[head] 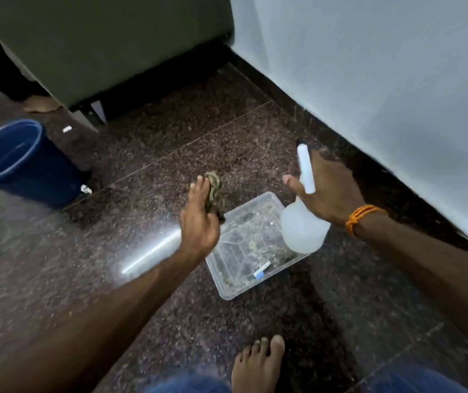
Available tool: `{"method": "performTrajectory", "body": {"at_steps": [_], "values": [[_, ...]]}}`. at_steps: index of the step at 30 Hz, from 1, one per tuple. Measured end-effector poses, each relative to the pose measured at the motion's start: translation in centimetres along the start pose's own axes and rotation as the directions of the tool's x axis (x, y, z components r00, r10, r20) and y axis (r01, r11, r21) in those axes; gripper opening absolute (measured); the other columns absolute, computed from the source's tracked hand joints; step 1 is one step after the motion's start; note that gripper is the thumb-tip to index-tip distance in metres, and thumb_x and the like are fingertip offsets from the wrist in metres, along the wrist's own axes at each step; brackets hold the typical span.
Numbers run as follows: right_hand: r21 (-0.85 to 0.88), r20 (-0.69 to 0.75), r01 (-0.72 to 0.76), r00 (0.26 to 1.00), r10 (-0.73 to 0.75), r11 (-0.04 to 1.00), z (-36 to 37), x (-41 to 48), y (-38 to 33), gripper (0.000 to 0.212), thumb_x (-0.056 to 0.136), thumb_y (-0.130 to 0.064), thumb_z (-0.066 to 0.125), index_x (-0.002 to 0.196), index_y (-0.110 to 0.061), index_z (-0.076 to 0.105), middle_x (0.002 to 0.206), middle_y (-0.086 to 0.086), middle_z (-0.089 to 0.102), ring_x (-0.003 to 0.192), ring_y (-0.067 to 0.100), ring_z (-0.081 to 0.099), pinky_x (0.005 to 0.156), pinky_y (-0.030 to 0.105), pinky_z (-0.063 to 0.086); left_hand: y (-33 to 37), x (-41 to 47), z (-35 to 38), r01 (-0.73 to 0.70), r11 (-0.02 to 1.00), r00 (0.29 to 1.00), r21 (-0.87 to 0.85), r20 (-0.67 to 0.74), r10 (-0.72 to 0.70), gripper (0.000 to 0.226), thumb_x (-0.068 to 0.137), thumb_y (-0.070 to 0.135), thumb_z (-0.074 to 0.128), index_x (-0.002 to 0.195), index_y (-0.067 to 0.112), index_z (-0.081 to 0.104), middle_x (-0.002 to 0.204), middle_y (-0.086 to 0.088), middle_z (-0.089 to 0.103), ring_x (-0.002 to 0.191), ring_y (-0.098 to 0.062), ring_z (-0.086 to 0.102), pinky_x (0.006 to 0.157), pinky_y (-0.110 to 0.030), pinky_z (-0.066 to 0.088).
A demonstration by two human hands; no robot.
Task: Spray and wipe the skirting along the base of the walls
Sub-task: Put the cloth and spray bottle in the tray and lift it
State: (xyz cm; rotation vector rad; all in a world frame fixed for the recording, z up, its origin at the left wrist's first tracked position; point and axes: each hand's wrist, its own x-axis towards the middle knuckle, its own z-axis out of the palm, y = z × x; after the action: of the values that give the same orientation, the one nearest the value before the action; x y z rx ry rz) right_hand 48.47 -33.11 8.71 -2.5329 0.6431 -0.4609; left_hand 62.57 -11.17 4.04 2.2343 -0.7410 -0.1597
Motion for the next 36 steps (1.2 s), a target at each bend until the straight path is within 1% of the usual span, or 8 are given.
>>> {"method": "performTrajectory", "body": {"at_steps": [3,7,11,17,21,24,28,36], "values": [[0.022,0.016,0.048,0.999,-0.048,0.999,2.9,-0.1,-1.2,0.044,0.095,-0.047,0.058,0.111,-0.006,0.052,0.088,0.015,0.068,0.075,0.035,0.063,0.06,0.035,0.037,-2.1,-2.3,3.3,-0.037,0.997,0.998,0.064,0.048,0.034,0.082,0.07,0.008,0.031,0.151,0.009,0.029,0.16,-0.005,0.019,0.15,-0.023,0.009,0.117,-0.055,0.02],[0.026,0.082,0.043,0.996,-0.045,0.999,6.6,-0.5,-2.0,0.042,0.096,-0.046,0.058,0.113,-0.008,0.049,0.087,0.008,0.062,0.07,0.026,0.052,0.061,0.034,0.034,-4.6,-2.9,5.4,0.021,0.991,0.998,0.133,0.056,-0.028,0.079,0.075,0.0,0.041,0.152,0.009,0.027,0.161,-0.005,0.016,0.15,-0.023,0.005,0.119,-0.049,0.017],[0.075,0.137,-0.007,0.991,-0.004,0.997,8.5,-0.7,-2.3,0.044,0.096,-0.044,0.059,0.119,-0.009,0.048,0.082,0.004,0.057,0.071,0.027,0.055,0.06,0.032,0.033,-6.7,-4.1,7.4,-0.002,0.974,0.995,0.225,0.102,-0.021,0.073,0.087,0.001,0.048,0.154,0.01,0.021,0.162,-0.002,0.01,0.15,-0.021,0.0,0.116,-0.028,-0.005],[0.061,0.197,-0.016,0.98,0.004,0.998,11.4,-0.2,-2.9,0.047,0.096,-0.043,0.059,0.124,-0.008,0.045,0.096,0.016,0.066,0.075,0.029,0.055,0.062,0.032,0.034,-9.1,-4.6,9.8,0.004,0.971,0.974,0.238,0.217,-0.057,0.067,0.094,0.021,0.045,0.154,0.005,0.017,0.163,-0.006,0.005,0.15,-0.023,-0.004,0.122,-0.038,0.01],[0.074,0.175,-0.008,0.985,-0.005,0.997,13.1,-0.4,-2.5,0.051,0.097,-0.043,0.058,0.132,-0.008,0.044,0.103,0.018,0.067,0.082,0.032,0.058,0.065,0.035,0.04,-10.2,-4.1,11.2,0.046,0.955,0.967,0.293,0.228,-0.117,0.068,0.098,0.025,0.044,0.154,0.003,0.012,0.163,-0.007,0.0,0.15,-0.023,-0.01,0.123,-0.037,0.004],[0.097,0.154,-0.031,0.988,0.016,0.995,14.1,-0.8,-1.9,0.058,0.097,-0.046,0.057,0.141,-0.011,0.041,0.108,0.017,0.067,0.091,0.036,0.063,0.073,0.042,0.051,-10.6,-4.0,11.8,0.038,0.938,0.952,0.345,0.273,-0.139,0.064,0.099,0.027,0.028,0.154,0.003,0.006,0.162,-0.009,-0.005,0.149,-0.024,-0.014,0.122,-0.042,0.002],[0.099,0.162,-0.039,0.986,0.023,0.994,15.1,-0.9,-1.0,0.059,0.096,-0.047,0.058,0.142,-0.012,0.041,0.112,0.017,0.067,0.096,0.039,0.064,0.077,0.046,0.053,-10.7,-4.1,12.5,0.023,0.911,0.942,0.411,0.296,-0.157,0.062,0.103,0.028,0.021,0.154,0.003,-0.004,0.162,-0.008,-0.011,0.148,-0.022,-0.015,0.116,-0.029,-0.016],[0.08,0.199,-0.08,0.978,0.062,0.994,15.6,-0.2,-0.7,0.063,0.093,-0.045,0.063,0.141,-0.013,0.04,0.112,0.019,0.067,0.096,0.04,0.064,0.076,0.043,0.049,-10.4,-4.6,14.3,0.066,0.864,0.899,0.499,0.345,-0.269,0.082,0.096,0.049,0.031,0.154,0.007,-0.011,0.16,-0.01,-0.021,0.147,-0.026,-0.02,0.12,-0.049,-0.001]]}}
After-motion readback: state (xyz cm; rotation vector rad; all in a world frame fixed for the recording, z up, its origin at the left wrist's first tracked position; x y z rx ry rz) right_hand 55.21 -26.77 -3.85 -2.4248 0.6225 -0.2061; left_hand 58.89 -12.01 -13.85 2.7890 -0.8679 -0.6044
